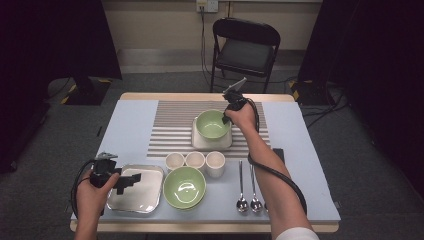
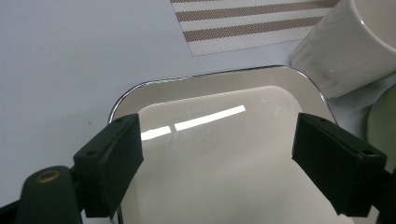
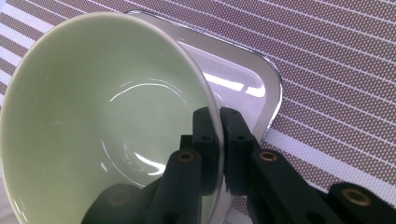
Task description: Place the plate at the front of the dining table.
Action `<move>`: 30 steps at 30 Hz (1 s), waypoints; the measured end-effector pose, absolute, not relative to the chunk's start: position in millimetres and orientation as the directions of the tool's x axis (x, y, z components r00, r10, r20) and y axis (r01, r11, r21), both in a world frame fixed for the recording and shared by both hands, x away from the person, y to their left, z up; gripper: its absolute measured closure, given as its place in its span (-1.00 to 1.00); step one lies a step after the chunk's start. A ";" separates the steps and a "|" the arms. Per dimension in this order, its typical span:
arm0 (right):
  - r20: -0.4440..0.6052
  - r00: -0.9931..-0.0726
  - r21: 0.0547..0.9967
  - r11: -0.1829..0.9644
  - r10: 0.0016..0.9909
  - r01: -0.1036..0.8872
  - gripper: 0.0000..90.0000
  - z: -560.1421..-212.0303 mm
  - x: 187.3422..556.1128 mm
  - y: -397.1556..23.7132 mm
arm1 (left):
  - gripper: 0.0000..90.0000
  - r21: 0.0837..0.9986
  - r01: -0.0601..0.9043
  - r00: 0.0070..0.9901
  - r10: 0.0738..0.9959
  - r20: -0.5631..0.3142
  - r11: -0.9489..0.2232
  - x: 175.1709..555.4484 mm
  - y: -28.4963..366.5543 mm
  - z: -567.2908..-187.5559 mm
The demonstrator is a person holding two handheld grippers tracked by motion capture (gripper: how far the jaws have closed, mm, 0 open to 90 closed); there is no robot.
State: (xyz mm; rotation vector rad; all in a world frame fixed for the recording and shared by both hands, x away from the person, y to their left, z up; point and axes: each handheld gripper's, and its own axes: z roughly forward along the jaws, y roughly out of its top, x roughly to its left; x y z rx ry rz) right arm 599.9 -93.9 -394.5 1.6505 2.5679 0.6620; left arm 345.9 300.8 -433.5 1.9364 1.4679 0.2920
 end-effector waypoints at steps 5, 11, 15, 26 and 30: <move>0.208 -0.438 0.353 0.350 0.875 0.868 0.91 -395.9 599.4 -93.5 | -0.65 0.629 0.764 0.342 0.915 -0.213 -0.140 346.5 300.1 -434.3; 0.210 -0.438 0.351 0.351 0.874 0.868 0.91 -398.9 599.1 -93.0 | -0.65 0.629 0.765 0.341 0.915 -0.214 -0.137 346.6 299.9 -434.4; 0.209 -0.438 0.349 0.352 0.874 0.869 0.91 -401.0 599.2 -92.9 | -0.65 0.630 0.764 0.341 0.916 -0.213 -0.138 346.5 299.7 -434.3; 0.195 -0.451 0.354 0.366 0.871 0.861 0.91 -401.3 599.1 -85.8 | -0.65 0.628 0.767 0.335 0.917 -0.217 -0.132 346.4 301.5 -435.3; 0.189 -0.448 0.356 0.364 0.874 0.860 0.91 -401.3 598.8 -84.4 | -0.65 0.627 0.769 0.330 0.918 -0.220 -0.126 346.1 302.1 -435.7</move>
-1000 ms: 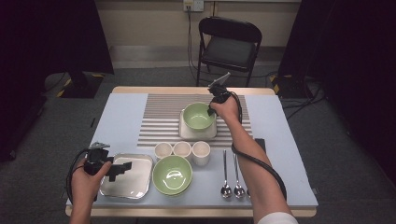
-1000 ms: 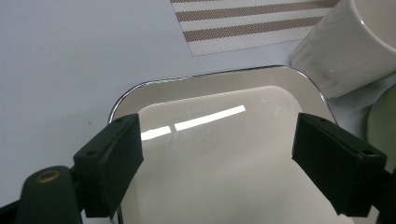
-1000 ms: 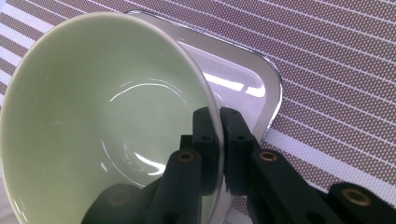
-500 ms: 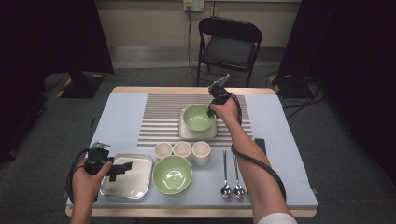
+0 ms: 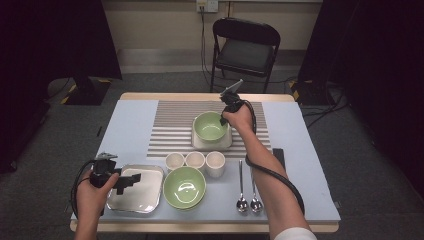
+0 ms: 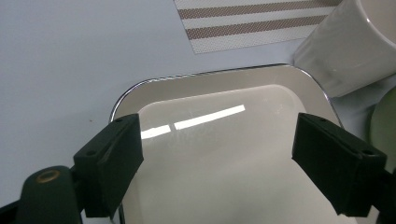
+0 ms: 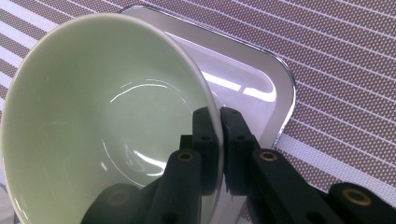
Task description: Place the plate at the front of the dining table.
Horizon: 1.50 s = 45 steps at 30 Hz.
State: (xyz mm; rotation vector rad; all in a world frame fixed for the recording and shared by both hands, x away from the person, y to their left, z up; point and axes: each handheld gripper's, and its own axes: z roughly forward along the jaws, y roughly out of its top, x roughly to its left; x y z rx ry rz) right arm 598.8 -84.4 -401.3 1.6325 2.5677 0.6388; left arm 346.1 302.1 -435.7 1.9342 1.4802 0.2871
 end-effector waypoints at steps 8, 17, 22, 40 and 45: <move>0.190 -0.444 0.358 0.359 0.876 0.862 0.91 -403.0 599.0 -85.4 | -0.65 0.628 0.767 0.331 0.918 -0.219 -0.127 346.2 301.9 -435.4; 0.188 -0.444 0.366 0.357 0.876 0.860 0.90 -403.6 599.3 -85.0 | -0.65 0.629 0.767 0.333 0.917 -0.219 -0.128 346.0 302.2 -434.8; 0.192 -0.433 0.375 0.342 0.881 0.862 0.90 -404.3 598.9 -84.9 | -0.65 0.630 0.766 0.334 0.917 -0.218 -0.129 345.6 302.9 -434.7; 0.183 -0.431 0.406 0.332 0.883 0.851 0.87 -411.5 597.4 -87.4 | -0.65 0.633 0.764 0.333 0.917 -0.220 -0.125 345.7 301.8 -434.1; 0.182 -0.425 0.415 0.323 0.887 0.851 0.87 -411.9 596.1 -86.8 | -0.65 0.630 0.766 0.332 0.918 -0.218 -0.127 345.7 302.2 -434.5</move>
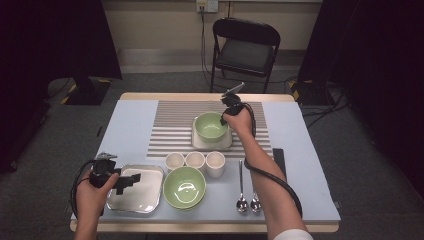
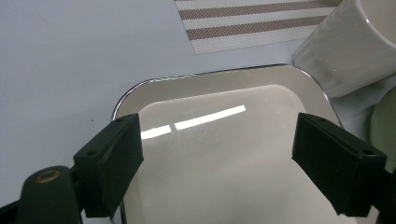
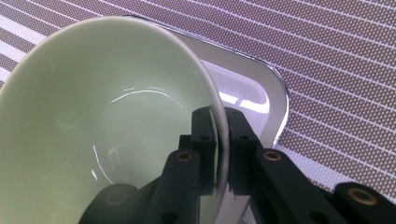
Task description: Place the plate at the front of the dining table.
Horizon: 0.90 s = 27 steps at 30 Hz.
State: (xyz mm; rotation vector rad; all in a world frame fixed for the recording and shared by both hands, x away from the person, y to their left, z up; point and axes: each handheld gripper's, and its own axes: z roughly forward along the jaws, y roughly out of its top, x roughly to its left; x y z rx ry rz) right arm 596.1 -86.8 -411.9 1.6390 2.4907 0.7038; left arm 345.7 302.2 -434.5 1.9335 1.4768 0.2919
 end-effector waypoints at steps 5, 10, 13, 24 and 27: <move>0.163 -0.438 0.434 0.334 0.884 0.837 0.86 -412.8 594.0 -86.2 | -0.65 0.633 0.764 0.334 0.917 -0.218 -0.128 345.7 301.8 -434.0; 0.131 -0.443 0.453 0.344 0.887 0.822 0.83 -413.6 590.8 -83.4 | -0.65 0.632 0.764 0.336 0.916 -0.218 -0.129 345.9 301.0 -434.1; 0.109 -0.447 0.467 0.352 0.888 0.812 0.82 -414.2 588.6 -81.9 | -0.65 0.632 0.765 0.331 0.917 -0.222 -0.123 345.7 301.5 -434.2; 0.070 -0.468 0.488 0.379 0.881 0.786 0.71 -415.8 587.8 -80.4 | -0.65 0.631 0.765 0.335 0.916 -0.219 -0.129 346.0 301.6 -434.7; 0.066 -0.467 0.492 0.378 0.882 0.784 0.61 -415.4 588.1 -81.8 | -0.65 0.629 0.766 0.335 0.917 -0.216 -0.131 346.1 301.3 -435.0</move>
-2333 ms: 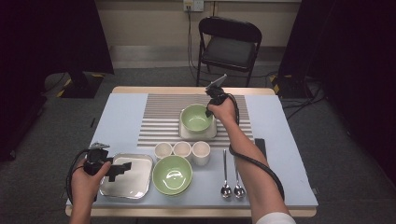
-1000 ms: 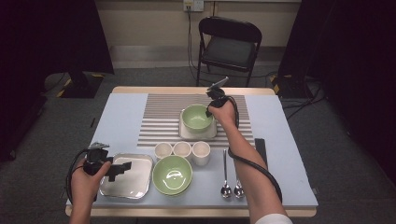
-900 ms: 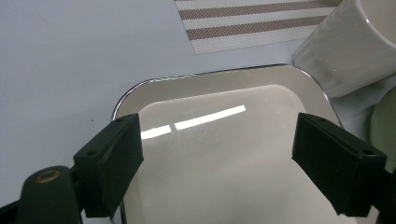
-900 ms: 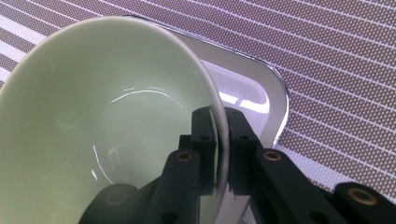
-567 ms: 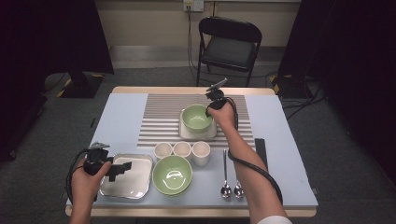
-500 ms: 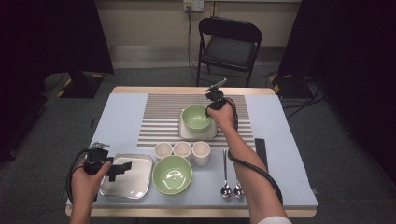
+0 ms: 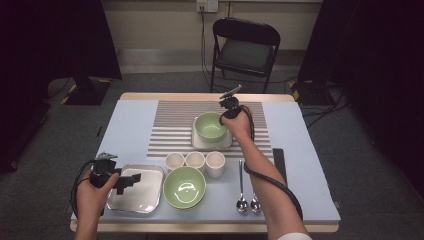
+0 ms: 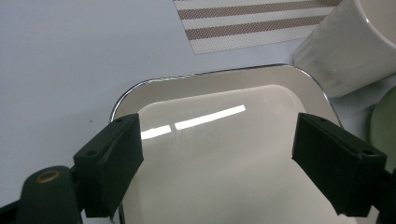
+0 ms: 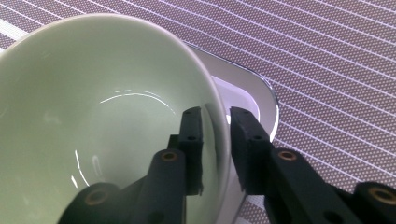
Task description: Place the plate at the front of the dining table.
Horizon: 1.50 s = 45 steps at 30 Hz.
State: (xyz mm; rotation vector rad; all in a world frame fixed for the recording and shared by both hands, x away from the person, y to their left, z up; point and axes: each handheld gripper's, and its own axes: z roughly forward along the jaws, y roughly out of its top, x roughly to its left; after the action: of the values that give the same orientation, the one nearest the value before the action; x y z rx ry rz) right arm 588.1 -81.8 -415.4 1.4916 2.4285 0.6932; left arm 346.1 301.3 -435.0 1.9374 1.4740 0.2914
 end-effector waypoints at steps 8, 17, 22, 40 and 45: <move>0.059 -0.468 0.515 0.375 0.882 0.771 0.16 -413.9 588.0 -85.7 | -0.65 0.629 0.766 0.334 0.917 -0.218 -0.130 346.3 301.6 -434.8; 0.066 -0.471 0.545 0.363 0.880 0.756 -0.17 -409.5 587.0 -91.5 | -0.65 0.628 0.767 0.334 0.918 -0.214 -0.133 345.9 301.5 -434.3; 0.105 -0.476 0.544 0.350 0.873 0.762 -0.25 -410.6 586.9 -93.6 | -0.65 0.626 0.768 0.335 0.918 -0.214 -0.134 346.2 300.4 -434.8; 0.091 -0.467 0.549 0.347 0.880 0.761 -0.53 -405.9 582.0 -96.2 | -0.65 0.631 0.764 0.336 0.919 -0.207 -0.136 345.7 300.6 -432.5; 0.084 -0.474 0.557 0.353 0.877 0.752 -0.61 -405.1 579.1 -98.7 | -0.65 0.634 0.761 0.338 0.918 -0.208 -0.137 345.4 300.3 -431.0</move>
State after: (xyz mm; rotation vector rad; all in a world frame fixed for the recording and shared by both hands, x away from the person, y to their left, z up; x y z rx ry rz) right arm 579.1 -98.7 -405.1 1.4648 2.3869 0.7946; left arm 345.4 300.3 -431.0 1.9408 1.4678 0.3016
